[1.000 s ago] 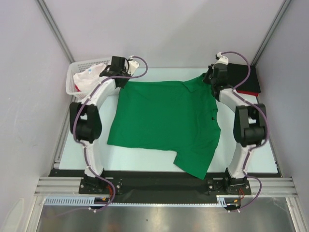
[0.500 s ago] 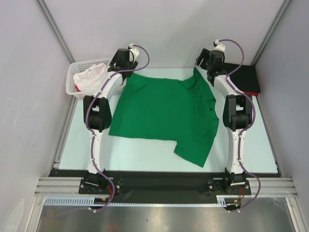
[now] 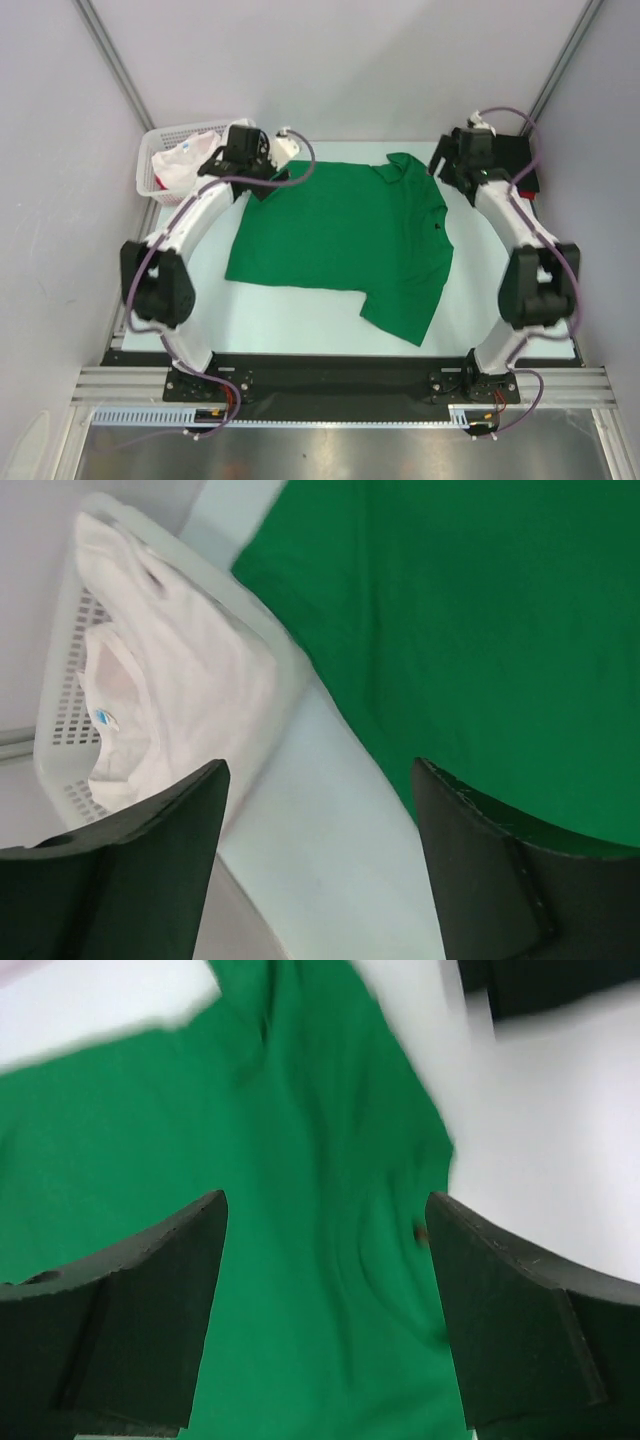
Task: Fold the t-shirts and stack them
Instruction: Flatten the tshirt out, then fold the tshirt
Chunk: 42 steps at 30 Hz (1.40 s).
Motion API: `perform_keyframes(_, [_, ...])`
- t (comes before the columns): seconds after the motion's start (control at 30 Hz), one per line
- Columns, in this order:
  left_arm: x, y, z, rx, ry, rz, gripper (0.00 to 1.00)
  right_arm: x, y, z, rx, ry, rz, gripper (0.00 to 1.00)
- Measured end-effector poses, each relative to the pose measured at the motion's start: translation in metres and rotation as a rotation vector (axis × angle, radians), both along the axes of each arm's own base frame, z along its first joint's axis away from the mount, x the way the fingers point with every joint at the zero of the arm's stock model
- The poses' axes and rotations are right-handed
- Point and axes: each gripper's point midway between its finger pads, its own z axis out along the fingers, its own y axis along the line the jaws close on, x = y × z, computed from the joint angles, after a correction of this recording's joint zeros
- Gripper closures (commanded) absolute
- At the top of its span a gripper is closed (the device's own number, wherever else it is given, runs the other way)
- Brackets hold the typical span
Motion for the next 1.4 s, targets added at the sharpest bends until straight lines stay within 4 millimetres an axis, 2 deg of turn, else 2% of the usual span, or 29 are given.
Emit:
perform_keyframes(0.07, [-0.041,0.002,-0.001,0.053,0.024,-0.099,0.25,-0.046,0.001,-0.005,0.029,0.044,-0.001,0.16])
perform_keyframes(0.13, [-0.078,0.014,-0.018,0.132,0.054,-0.173,0.26,-0.091,0.004,-0.017,0.067,0.094,-0.001,0.16])
perform_keyframes(0.2, [-0.117,0.036,-0.055,0.229,0.142,-0.225,0.25,-0.127,0.008,-0.037,0.098,0.170,-0.008,0.17])
perform_keyframes(0.3, [-0.164,0.064,-0.111,0.341,0.298,-0.288,0.23,-0.182,0.029,-0.076,0.102,0.315,0.015,0.17])
perform_keyframes(0.37, [-0.187,0.080,-0.135,0.377,0.393,-0.320,0.23,-0.217,0.046,-0.099,0.088,0.415,0.054,0.18])
perform_keyframes(0.43, [-0.198,0.091,-0.146,0.393,0.437,-0.335,0.24,-0.249,0.061,-0.114,0.083,0.495,0.092,0.18])
perform_keyframes(0.5, [-0.197,0.095,-0.149,0.403,0.435,-0.339,0.25,-0.275,0.065,-0.122,0.089,0.540,0.092,0.19])
perform_keyframes(0.6, [-0.194,0.095,-0.156,0.413,0.429,-0.353,0.25,-0.304,0.067,-0.132,0.120,0.559,0.074,0.20])
perform_keyframes(0.73, [-0.195,0.096,-0.175,0.418,0.453,-0.363,0.26,-0.341,0.065,-0.162,0.141,0.644,0.033,0.23])
perform_keyframes(0.8, [-0.194,0.096,-0.177,0.421,0.450,-0.361,0.27,-0.353,0.062,-0.173,0.150,0.682,0.002,0.25])
perform_keyframes(0.83, [-0.191,0.095,-0.177,0.417,0.439,-0.359,0.30,-0.349,0.064,-0.172,0.167,0.662,-0.003,0.26])
perform_keyframes(0.9, [-0.187,0.094,-0.177,0.415,0.427,-0.353,0.37,-0.348,0.065,-0.172,0.182,0.652,-0.015,0.40])
perform_keyframes(0.93, [-0.185,0.093,-0.178,0.410,0.422,-0.348,0.52,-0.346,0.066,-0.173,0.194,0.647,-0.021,0.62])
perform_keyframes(1.0, [-0.183,0.092,-0.181,0.396,0.417,-0.337,0.64,-0.344,0.069,-0.175,0.214,0.633,-0.024,0.84])
perform_keyframes(1.03, [-0.182,0.091,-0.182,0.393,0.419,-0.335,0.78,-0.345,0.068,-0.177,0.217,0.634,-0.030,0.97])
perform_keyframes(1.07, [-0.181,0.089,-0.183,0.379,0.416,-0.327,0.86,-0.344,0.068,-0.177,0.223,0.624,-0.031,1.00])
perform_keyframes(1.1, [-0.182,0.087,-0.184,0.363,0.418,-0.326,0.99,-0.345,0.069,-0.178,0.230,0.624,-0.037,1.00])
perform_keyframes(1.27, [-0.187,0.078,-0.185,0.285,0.432,-0.303,1.00,-0.342,0.062,-0.166,0.258,0.573,-0.066,1.00])
perform_keyframes(1.4, [-0.203,0.075,-0.175,0.231,0.445,-0.281,1.00,-0.338,0.052,-0.141,0.316,0.476,-0.102,1.00])
